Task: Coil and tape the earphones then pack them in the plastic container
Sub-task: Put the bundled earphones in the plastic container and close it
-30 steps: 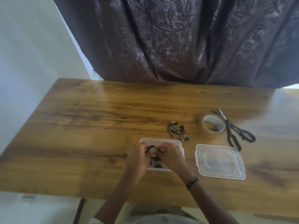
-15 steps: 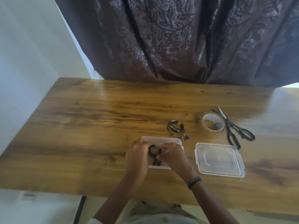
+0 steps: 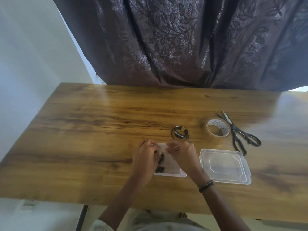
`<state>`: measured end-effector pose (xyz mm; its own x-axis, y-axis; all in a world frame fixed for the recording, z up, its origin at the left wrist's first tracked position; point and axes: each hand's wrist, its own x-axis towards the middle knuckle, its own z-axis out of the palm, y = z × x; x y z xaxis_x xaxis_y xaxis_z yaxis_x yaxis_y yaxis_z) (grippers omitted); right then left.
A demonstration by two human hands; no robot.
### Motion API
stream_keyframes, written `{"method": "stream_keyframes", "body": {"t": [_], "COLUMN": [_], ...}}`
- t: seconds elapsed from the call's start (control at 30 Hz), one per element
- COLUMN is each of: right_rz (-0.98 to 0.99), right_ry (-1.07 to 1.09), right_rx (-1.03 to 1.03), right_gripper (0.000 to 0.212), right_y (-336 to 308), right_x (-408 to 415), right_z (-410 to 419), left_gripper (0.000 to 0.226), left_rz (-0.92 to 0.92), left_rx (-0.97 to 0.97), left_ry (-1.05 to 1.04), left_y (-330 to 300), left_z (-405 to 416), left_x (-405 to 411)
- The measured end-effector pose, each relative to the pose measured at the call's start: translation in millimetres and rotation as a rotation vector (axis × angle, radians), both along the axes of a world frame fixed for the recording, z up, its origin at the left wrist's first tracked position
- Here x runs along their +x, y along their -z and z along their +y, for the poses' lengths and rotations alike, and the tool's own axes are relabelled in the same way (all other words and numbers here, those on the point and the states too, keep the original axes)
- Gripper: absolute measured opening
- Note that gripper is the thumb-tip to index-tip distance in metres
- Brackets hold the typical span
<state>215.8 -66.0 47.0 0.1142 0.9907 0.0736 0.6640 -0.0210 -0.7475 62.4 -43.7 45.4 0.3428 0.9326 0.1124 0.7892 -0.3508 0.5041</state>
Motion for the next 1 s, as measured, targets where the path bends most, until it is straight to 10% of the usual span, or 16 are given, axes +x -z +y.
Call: {"method": "stream_keyframes", "body": {"t": [0.13, 0.63, 1.0], "right_rz": [-0.031, -0.214, 0.270], "right_ry": [0.223, 0.362, 0.332], "right_rx": [0.060, -0.376, -0.172], "right_gripper": [0.010, 0.026, 0.007], "right_y": [-9, 38, 36], "right_x": [37, 71, 72], "right_z": [24, 74, 67], "left_gripper": [0.020, 0.026, 0.027], "left_rz": [-0.242, -0.102, -0.279], "left_rx": [-0.157, -0.348, -0.417], "left_ry": [-0.015, 0.052, 0.020], "left_y": [-10, 19, 13], "left_z": [30, 104, 111], "left_x": [25, 100, 86]}}
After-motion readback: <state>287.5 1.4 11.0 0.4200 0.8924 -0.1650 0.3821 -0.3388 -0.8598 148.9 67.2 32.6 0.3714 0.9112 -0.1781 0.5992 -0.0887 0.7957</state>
